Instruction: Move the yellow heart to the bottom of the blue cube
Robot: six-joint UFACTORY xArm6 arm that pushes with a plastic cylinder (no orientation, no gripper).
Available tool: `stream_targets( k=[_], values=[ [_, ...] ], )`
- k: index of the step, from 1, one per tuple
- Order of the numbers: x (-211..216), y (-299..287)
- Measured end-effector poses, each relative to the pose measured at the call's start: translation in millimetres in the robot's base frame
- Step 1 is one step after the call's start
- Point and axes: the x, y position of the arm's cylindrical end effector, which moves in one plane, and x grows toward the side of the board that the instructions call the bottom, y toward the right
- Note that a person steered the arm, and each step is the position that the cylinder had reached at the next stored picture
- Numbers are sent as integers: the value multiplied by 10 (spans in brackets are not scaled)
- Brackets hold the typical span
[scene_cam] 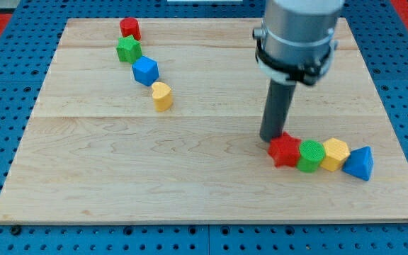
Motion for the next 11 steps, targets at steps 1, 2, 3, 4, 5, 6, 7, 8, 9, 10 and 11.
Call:
stream_targets(
  k=[1, 2, 3, 4, 5, 6, 7, 8, 9, 10, 11],
  values=[
    [-216, -496],
    [-702, -1417],
    [-446, -1963],
    [-446, -2690],
    [-758, -2926],
    [-1338, -2884],
    [-1444, -2408],
    [-1209, -1865],
    [-1079, -942],
    [-926, -1185],
    [-1201, -1443]
  ],
)
